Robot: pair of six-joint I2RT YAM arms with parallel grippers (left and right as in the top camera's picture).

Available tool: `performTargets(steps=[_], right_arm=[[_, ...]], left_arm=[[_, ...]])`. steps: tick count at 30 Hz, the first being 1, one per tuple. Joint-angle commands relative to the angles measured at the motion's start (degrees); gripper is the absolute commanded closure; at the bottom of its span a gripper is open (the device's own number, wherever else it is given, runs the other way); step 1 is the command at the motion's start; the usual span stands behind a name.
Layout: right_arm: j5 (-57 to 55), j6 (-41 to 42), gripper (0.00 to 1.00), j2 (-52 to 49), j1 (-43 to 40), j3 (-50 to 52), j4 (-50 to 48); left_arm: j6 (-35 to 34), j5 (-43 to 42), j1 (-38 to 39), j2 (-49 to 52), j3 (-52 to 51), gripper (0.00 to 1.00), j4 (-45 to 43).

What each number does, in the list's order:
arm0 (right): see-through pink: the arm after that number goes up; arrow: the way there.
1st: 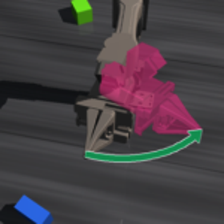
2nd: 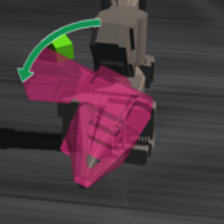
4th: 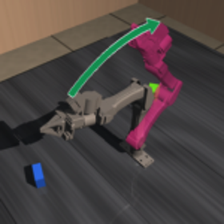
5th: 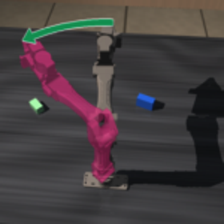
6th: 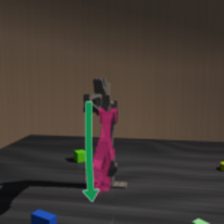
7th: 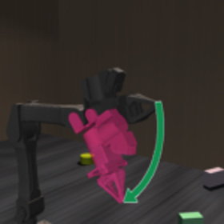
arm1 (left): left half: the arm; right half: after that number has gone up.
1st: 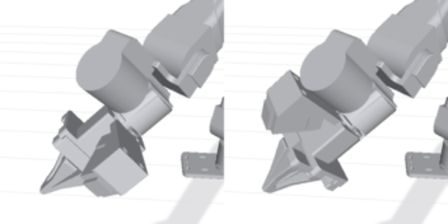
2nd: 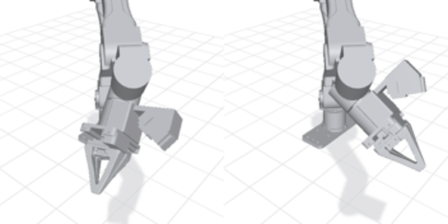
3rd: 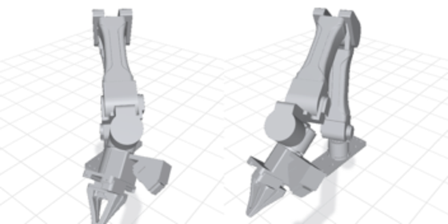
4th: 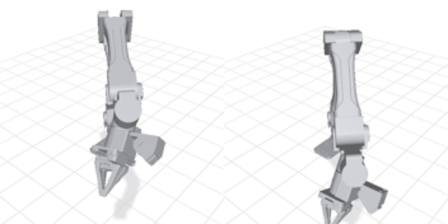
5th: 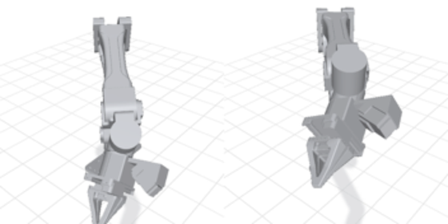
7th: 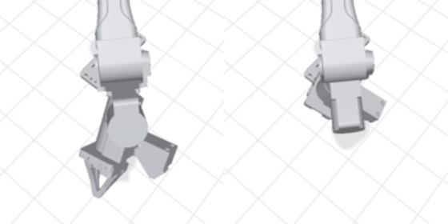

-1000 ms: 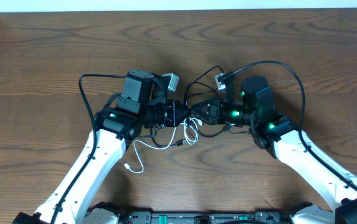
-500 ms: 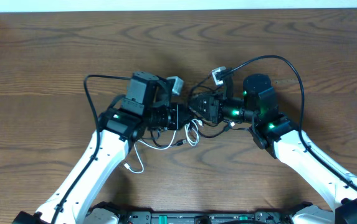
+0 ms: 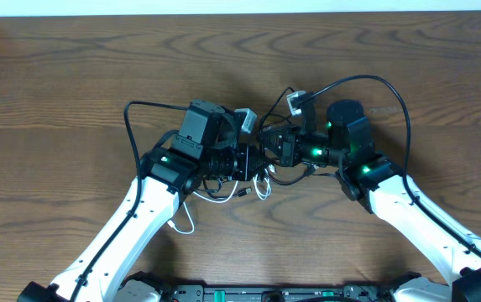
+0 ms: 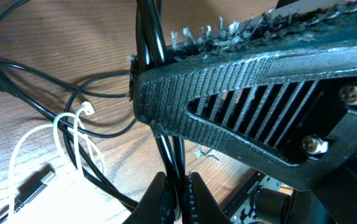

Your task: Untangle cables

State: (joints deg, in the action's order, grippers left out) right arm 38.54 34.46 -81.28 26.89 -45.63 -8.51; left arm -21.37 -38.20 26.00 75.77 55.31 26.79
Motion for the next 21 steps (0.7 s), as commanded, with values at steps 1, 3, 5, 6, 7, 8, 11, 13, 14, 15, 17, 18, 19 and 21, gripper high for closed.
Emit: performTargets(steps=[1,3,5,6,7,8,11,13,14,15,17,18,19,21], right_arm=[[-0.9,-0.9,0.95,-0.1,0.1,-0.4,1.1],[-0.9,-0.9,0.81,-0.1,0.1,-0.4,1.0],[-0.9,-0.9,0.8,-0.1,0.1,-0.4,1.0],[-0.9,-0.9,0.8,-0.1,0.1,-0.4,1.1],[-0.9,-0.9,0.81,-0.1,0.1,-0.4,1.0],[-0.9,-0.9,0.81,-0.1,0.1,-0.4,1.1],[-0.9,-0.9,0.81,-0.1,0.1,-0.4,1.5],[-0.9,-0.9,0.8,-0.1,0.1,-0.4,2.0],[-0.8,-0.9,0.8,-0.1,0.1,-0.4,2.2],[-0.8,-0.9,0.8,-0.1,0.1,-0.4,2.2],[-0.9,-0.9,0.73,-0.1,0.1,-0.4,2.0],[-0.9,-0.9,0.73,-0.1,0.1,-0.4,1.9],[-0.9,-0.9,0.73,-0.1,0.1,-0.4,1.7],[-0.9,-0.9,0.75,-0.1,0.1,-0.4,1.6]], left_arm=[[-0.3,1.2,-0.2,0.0,0.4,0.92,-0.9],[-0.3,1.4,-0.2,0.0,0.4,0.92,-0.9],[-0.3,1.4,-0.2,0.0,0.4,0.92,-0.9],[-0.3,1.4,-0.2,0.0,0.4,0.92,-0.9],[-0.3,1.4,-0.2,0.0,0.4,0.92,-0.9],[-0.3,1.4,-0.2,0.0,0.4,0.93,-0.9],[-0.3,3.5,-0.2,0.0,0.4,0.92,-0.7],[-0.3,5.0,-0.2,0.0,0.4,0.92,-0.5],[-0.3,5.6,-0.2,0.0,0.4,0.92,-0.3],[-0.3,5.9,-0.2,0.0,0.4,0.92,-0.2],[-0.3,5.9,-0.2,0.0,0.4,0.92,0.0],[-0.3,5.9,-0.2,0.0,0.4,0.92,0.0],[-0.3,5.9,-0.2,0.0,0.4,0.92,0.0],[-0.3,5.9,-0.2,0.0,0.4,0.92,0.0]])
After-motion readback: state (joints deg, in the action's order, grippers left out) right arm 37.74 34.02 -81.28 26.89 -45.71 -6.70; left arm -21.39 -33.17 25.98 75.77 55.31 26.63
